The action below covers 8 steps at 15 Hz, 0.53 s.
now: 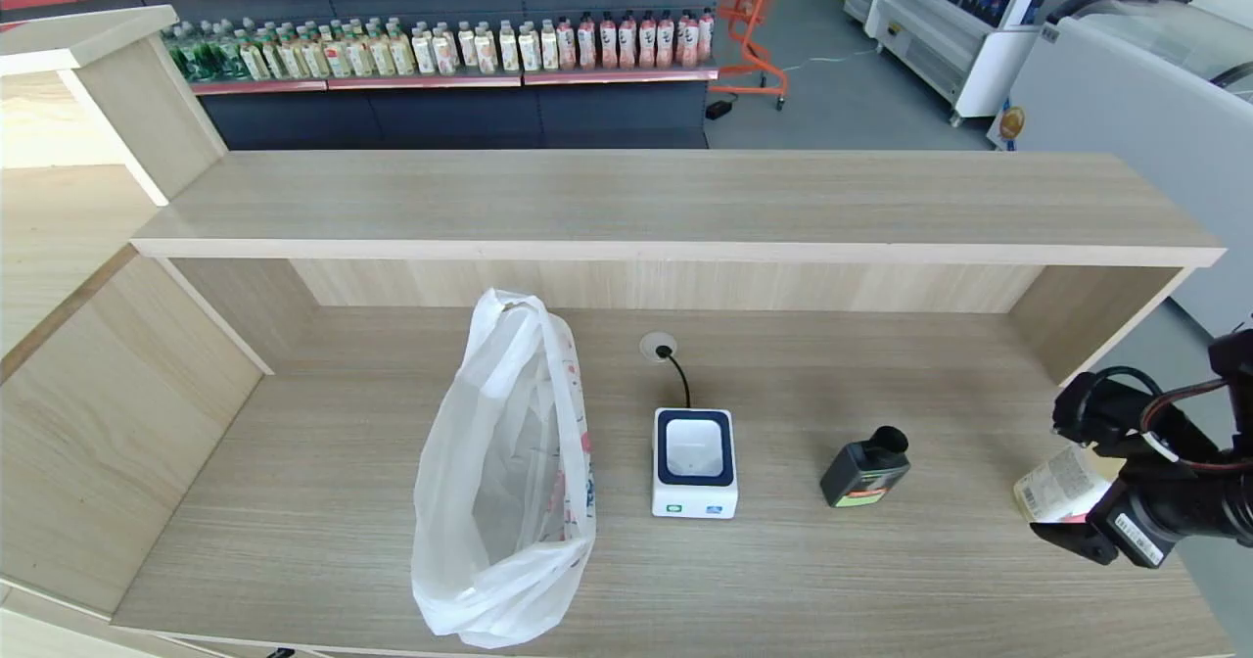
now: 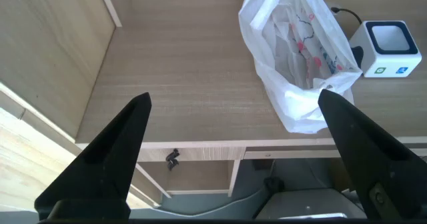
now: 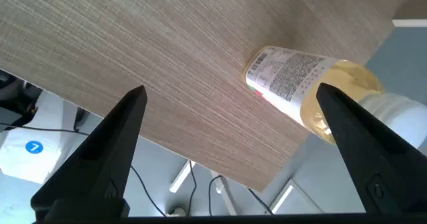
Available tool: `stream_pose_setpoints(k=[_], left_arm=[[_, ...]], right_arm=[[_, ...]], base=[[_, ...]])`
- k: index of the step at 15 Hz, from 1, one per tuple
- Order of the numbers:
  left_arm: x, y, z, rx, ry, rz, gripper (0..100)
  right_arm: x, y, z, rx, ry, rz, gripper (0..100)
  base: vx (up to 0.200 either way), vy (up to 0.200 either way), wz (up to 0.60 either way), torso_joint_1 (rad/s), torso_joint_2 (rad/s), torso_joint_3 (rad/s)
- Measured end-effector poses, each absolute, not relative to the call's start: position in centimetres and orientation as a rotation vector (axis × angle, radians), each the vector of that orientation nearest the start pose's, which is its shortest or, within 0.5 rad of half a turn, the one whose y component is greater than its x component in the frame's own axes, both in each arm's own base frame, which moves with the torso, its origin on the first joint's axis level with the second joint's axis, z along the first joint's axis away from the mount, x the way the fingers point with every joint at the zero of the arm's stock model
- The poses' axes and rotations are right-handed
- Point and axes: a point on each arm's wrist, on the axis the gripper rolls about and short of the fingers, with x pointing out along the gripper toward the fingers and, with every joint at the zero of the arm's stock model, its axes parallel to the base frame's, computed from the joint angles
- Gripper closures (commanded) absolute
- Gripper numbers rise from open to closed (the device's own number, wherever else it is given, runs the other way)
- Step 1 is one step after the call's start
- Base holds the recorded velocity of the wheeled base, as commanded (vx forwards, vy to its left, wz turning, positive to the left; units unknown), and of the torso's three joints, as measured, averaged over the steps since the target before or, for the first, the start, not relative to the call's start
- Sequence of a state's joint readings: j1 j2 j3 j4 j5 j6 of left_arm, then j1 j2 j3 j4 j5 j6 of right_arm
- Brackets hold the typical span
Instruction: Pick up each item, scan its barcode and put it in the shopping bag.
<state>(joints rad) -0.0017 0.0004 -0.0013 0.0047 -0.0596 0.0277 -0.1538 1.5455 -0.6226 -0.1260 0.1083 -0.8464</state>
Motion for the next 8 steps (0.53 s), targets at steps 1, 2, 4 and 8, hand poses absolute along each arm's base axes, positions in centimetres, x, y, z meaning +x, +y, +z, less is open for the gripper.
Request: stream_pose_setpoints(k=[1,2,4,8], left_arm=[[-2.3,-0.1,7.5,0.028,0.003,-0.062,0],[-2.3,-0.1,7.5,0.028,0.003,-0.062,0],[-2.3,-0.1,7.5,0.027,0.003,-0.062,0],[-2.3,-0.1,7.5,0.027,0.003,-0.062,0]], right_arm=[[23.3,-3.1,12.8,-0.691,0.744,0.338,0],[23.7,-2.7,12.3,-0.676,0.740,0.392,0],[24.5,-2.1,11.5,-0.669,0.729,0.452,0],[26.6,-0.7,10.7,-0.696,0.658,0.503,0]], base=[[0.000,0.000,0.00,0.000,0.00,0.000],[0.000,0.000,0.00,0.000,0.00,0.000],[0.000,0.000,0.00,0.000,0.00,0.000],[0.000,0.000,0.00,0.000,0.00,0.000]])
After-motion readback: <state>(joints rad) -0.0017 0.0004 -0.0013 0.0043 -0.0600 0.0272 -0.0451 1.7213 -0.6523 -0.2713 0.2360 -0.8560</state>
